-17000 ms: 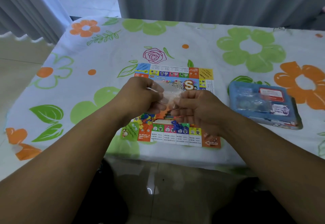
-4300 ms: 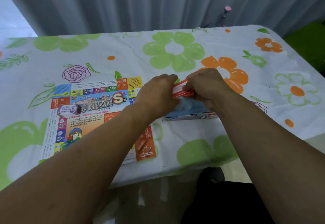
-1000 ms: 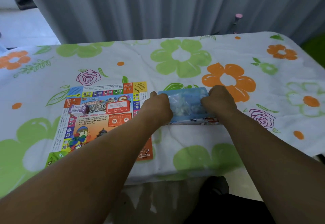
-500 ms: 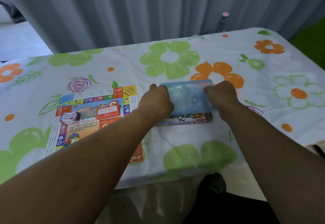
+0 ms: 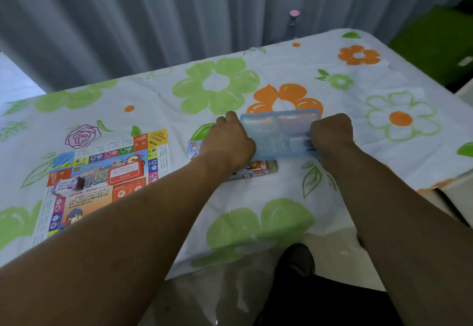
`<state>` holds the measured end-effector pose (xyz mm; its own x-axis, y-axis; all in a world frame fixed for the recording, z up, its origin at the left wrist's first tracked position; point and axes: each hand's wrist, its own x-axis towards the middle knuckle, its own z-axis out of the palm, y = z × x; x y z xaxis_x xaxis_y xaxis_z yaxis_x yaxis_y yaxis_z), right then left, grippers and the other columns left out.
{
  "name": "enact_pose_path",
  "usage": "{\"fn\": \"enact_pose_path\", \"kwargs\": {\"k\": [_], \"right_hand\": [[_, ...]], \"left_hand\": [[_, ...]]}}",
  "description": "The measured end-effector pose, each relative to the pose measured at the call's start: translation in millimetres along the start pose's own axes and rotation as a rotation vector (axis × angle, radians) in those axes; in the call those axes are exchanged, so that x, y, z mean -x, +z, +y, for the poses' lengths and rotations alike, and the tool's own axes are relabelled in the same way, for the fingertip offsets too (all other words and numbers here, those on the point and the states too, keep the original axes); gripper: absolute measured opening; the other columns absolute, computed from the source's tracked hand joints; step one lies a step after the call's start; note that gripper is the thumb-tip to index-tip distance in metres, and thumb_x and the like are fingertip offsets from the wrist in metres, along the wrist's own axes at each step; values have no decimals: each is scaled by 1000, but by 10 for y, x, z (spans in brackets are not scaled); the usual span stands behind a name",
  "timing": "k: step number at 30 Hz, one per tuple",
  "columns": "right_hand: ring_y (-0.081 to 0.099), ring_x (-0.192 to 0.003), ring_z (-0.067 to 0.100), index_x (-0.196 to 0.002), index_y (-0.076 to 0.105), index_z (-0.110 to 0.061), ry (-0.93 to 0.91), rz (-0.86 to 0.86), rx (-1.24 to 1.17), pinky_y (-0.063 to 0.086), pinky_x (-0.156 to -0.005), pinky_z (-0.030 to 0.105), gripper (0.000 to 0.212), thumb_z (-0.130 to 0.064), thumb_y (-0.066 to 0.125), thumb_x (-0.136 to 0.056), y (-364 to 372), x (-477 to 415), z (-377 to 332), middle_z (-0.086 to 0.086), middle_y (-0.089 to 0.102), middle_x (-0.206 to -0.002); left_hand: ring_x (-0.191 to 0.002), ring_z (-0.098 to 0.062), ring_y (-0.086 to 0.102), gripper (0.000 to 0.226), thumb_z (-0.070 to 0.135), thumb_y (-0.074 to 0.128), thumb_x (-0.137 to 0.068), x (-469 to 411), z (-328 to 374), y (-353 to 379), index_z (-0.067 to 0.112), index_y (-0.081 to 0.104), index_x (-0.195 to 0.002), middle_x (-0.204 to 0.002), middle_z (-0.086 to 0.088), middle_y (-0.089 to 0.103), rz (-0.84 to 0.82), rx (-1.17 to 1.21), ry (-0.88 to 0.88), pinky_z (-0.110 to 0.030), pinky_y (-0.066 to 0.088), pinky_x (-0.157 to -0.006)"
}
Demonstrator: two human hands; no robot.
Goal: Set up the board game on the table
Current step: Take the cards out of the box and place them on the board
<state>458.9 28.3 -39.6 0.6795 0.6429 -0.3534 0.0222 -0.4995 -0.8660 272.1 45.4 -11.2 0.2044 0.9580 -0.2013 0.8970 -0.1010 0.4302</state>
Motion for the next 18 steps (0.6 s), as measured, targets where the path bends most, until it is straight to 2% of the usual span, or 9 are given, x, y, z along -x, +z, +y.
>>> {"fn": "enact_pose_path", "kwargs": {"k": [2,5,6,8,10,13,18], "right_hand": [[72,-74,36,-106,59,-2,8,14,-11,49,-50,32,35,-8,52,-73,-47,-53,43,17,64,-84],[71,-80,38,-110,59,-4,7,54,1,59,-62,44,52,-17,48,-61,-107,-185,142,18,67,-96],[71,-83,38,-109,59,-5,8,68,-5,58,-61,45,51,-17,48,-60,-123,-248,178,18,66,-98],[67,-85,33,-104,57,-8,14,91,2,52,-60,38,41,-16,49,-64,-197,-247,159,15,60,-93],[60,-87,29,-106,56,-6,4,110,35,44,-66,33,33,-11,51,-74,-268,-242,165,13,55,-94],[59,-93,30,-119,56,2,9,148,35,44,-71,34,39,-8,50,-81,-334,-315,234,13,58,-102],[59,-94,29,-121,55,0,5,154,47,44,-70,32,37,-6,50,-85,-376,-399,298,12,58,-104]], "left_hand": [[-120,-36,45,44,22,57,-85,-37,43,53,5,46,-125,-126,-17,46,-40,-50,10,-40,39,-94],[-123,-36,39,62,34,56,-72,-102,100,97,7,50,-128,-129,-17,43,-117,-121,1,-40,36,-103],[-124,-36,39,72,37,52,-63,-123,113,94,8,52,-130,-130,-17,44,-135,-130,-11,-38,35,-104],[-125,-35,41,82,37,47,-51,-190,130,136,13,56,-129,-131,-14,46,-171,-155,-10,-37,36,-104],[-130,-33,40,82,42,47,-50,-252,107,209,20,58,-128,-134,-11,47,-189,-194,20,-39,37,-108],[-132,-34,37,70,42,51,-53,-315,121,301,30,60,-121,-139,-11,45,-197,-161,45,-41,34,-111],[-120,-37,45,54,43,52,-55,-376,211,355,28,58,-106,-114,-8,47,-276,-233,72,-53,39,-105]]}}
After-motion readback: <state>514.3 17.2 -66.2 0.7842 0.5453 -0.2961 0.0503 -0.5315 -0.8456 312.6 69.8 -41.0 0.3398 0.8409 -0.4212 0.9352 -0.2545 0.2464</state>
